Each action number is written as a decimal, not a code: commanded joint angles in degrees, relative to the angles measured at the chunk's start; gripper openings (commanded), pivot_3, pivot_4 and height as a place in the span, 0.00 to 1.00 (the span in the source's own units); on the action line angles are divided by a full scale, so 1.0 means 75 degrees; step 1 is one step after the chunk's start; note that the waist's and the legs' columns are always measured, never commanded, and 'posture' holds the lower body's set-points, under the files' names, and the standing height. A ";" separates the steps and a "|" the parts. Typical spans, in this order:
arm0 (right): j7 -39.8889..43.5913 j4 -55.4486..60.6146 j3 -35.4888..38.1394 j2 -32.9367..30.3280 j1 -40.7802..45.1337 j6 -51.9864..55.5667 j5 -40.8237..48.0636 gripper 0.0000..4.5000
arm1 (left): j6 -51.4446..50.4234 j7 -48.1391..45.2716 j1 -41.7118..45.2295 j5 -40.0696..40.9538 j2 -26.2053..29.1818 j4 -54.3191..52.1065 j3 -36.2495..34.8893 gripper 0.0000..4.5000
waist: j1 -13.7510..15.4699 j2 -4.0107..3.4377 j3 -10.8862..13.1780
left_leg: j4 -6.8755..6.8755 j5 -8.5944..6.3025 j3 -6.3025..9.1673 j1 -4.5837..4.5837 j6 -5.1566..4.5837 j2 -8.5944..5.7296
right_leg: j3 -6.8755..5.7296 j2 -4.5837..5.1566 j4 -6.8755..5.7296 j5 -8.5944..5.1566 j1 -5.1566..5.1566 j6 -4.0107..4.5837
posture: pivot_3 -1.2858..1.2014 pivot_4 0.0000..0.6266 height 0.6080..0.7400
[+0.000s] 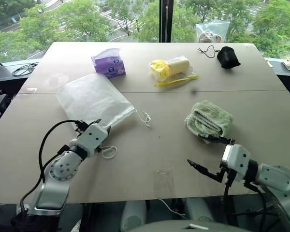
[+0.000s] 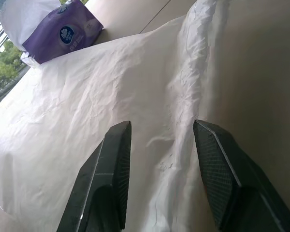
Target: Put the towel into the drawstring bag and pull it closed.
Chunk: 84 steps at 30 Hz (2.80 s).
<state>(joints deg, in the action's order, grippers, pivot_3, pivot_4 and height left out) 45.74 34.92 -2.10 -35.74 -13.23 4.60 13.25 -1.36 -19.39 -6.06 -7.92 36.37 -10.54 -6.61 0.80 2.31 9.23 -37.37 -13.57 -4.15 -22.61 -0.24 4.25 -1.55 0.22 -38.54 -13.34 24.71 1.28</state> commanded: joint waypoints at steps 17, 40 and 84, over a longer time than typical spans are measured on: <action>-0.0599 0.0049 0.0481 -0.0109 0.1068 0.1977 0.0483 1.00 | -0.3814 -0.1130 0.1555 0.4201 -0.0932 -0.0289 -0.1449 0.02 | -0.0040 0.0004 0.0000 | -0.0009 0.0001 -0.0002 -0.0004 0.0000 0.0001 | 0.0001 -0.0008 -0.0008 0.0004 0.0001 -0.0006 | 0.52 0.24 1.00; 0.3820 -0.9238 -0.2194 -0.0300 0.7231 0.2214 -0.0923 1.00 | -0.7690 0.0593 0.2075 0.8266 -0.1239 -0.2148 -0.2512 0.02 | -0.0194 0.0012 0.0000 | -0.0007 0.0003 0.0012 -0.0012 -0.0002 -0.0016 | 0.0007 -0.0030 -0.0014 0.0020 0.0002 0.0022 | 0.52 0.24 1.00; 0.0754 -0.7461 -0.2981 0.4189 0.6138 0.0024 -0.1410 0.01 | -0.7517 0.1006 0.2592 0.8678 -0.1260 -0.2975 -0.1716 0.00 | -0.0238 0.0006 0.0004 | 0.0019 0.0004 0.0007 0.0036 0.0004 0.0000 | 0.0025 -0.0011 -0.0027 0.0002 -0.0019 0.0001 | 0.52 0.24 1.00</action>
<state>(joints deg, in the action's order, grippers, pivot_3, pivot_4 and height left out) 51.47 -20.85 -23.33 -3.44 32.51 4.63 5.05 -58.03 -11.42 13.43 55.38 25.83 -29.45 -18.61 -0.98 2.35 9.26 -37.24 -13.54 -4.10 -22.33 -0.20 4.24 -1.37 0.14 -38.75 -13.32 24.57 1.28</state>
